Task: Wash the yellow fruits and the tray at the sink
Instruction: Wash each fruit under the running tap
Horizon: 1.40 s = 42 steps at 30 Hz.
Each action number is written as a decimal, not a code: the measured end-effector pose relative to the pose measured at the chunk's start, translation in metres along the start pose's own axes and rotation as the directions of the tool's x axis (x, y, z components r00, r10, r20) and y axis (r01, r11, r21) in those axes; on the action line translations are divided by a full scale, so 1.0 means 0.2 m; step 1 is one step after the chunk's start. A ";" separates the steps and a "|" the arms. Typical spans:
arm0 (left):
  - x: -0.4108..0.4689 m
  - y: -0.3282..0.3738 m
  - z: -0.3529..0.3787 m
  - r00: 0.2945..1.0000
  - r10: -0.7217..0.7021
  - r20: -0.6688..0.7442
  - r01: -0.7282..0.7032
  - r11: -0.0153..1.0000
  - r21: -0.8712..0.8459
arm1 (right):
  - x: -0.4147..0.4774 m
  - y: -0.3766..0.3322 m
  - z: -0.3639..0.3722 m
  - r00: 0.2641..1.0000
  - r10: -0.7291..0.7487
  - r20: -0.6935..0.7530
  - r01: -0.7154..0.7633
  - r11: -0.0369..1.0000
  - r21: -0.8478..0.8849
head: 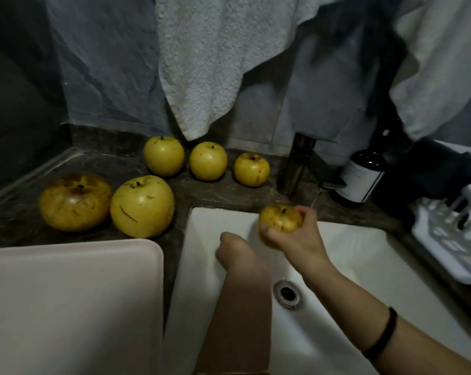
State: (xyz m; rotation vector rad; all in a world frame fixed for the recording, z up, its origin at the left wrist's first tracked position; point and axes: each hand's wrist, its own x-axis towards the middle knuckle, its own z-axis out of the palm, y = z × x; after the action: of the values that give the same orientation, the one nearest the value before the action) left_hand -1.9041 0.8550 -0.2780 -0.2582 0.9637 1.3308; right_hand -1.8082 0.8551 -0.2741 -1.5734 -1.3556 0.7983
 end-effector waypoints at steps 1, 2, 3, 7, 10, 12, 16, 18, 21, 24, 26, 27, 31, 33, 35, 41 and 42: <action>0.00 -0.01 0.00 1.000 0.002 0.019 -0.001 1.000 -0.018 | 0.00 0.04 -0.04 0.999 0.049 -0.016 -0.049 0.999 0.013; -0.02 -0.01 -0.01 0.997 0.001 0.071 -0.001 1.000 0.005 | 0.01 0.07 -0.07 0.996 0.083 -0.030 -0.082 0.996 0.018; -0.04 -0.01 -0.01 0.995 -0.003 0.099 0.001 1.000 0.021 | 0.02 0.10 -0.10 0.994 0.101 -0.039 -0.100 0.995 0.018; -0.06 -0.03 -0.03 0.992 0.038 0.116 -0.053 0.991 0.126 | 0.07 0.15 -0.18 0.993 0.100 -0.061 -0.102 0.994 -0.036; -0.08 -0.06 -0.03 0.989 0.060 0.139 -0.095 0.962 0.255 | 0.09 0.16 -0.22 0.996 0.050 -0.072 -0.055 0.996 -0.070; -0.07 -0.07 -0.01 0.986 0.080 0.145 -0.127 0.928 0.350 | 0.10 0.15 -0.23 0.996 0.013 -0.087 -0.020 0.996 -0.083; -0.09 -0.12 0.05 0.985 0.019 0.172 -0.098 0.884 0.458 | 0.11 0.14 -0.21 0.997 -0.026 -0.068 0.020 0.996 -0.083; -0.13 -0.14 0.09 0.983 -0.036 0.178 -0.057 0.868 0.493 | 0.10 0.13 -0.20 0.997 -0.040 -0.066 0.036 0.997 -0.070; -0.16 -0.15 0.15 0.988 -0.041 0.148 -0.040 0.860 0.509 | 0.11 0.12 -0.20 0.997 -0.043 -0.063 0.041 0.998 -0.043; -0.15 -0.16 0.21 0.985 -0.025 0.173 -0.065 0.867 0.494 | 0.11 0.12 -0.19 0.997 -0.027 -0.069 0.026 1.000 -0.013; -0.13 -0.18 0.23 0.974 -0.073 0.214 -0.039 0.878 0.476 | 0.12 0.13 -0.19 0.997 -0.016 -0.074 0.015 1.000 -0.005; -0.13 -0.20 0.23 0.968 -0.102 0.231 -0.020 0.881 0.472 | 0.12 0.13 -0.20 0.997 -0.013 -0.078 0.013 1.000 -0.004; -0.07 -0.25 0.23 0.925 -0.184 0.332 0.006 0.883 0.470 | 0.13 0.14 -0.19 0.996 -0.006 -0.089 0.007 1.000 0.017; -0.03 -0.27 0.24 0.928 -0.139 0.346 -0.051 0.873 0.486 | 0.13 0.15 -0.18 0.996 0.002 -0.093 0.000 1.000 0.022; -0.04 -0.27 0.25 0.932 -0.040 0.360 -0.175 0.820 0.545 | 0.14 0.15 -0.19 0.996 0.002 -0.095 0.000 1.000 0.018; -0.04 -0.27 0.23 0.920 0.056 0.387 -0.295 0.748 0.594 | 0.11 0.13 -0.21 0.998 -0.048 -0.042 0.046 0.998 -0.048; -0.03 -0.27 0.23 0.919 0.060 0.389 -0.297 0.754 0.585 | 0.11 0.13 -0.22 0.997 -0.061 -0.035 0.060 0.997 -0.052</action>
State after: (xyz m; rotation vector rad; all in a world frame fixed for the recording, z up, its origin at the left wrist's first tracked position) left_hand -1.8341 0.8663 -0.2647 0.6001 1.0915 1.0908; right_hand -1.7545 0.8672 -0.2792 -1.5709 -1.3998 0.7000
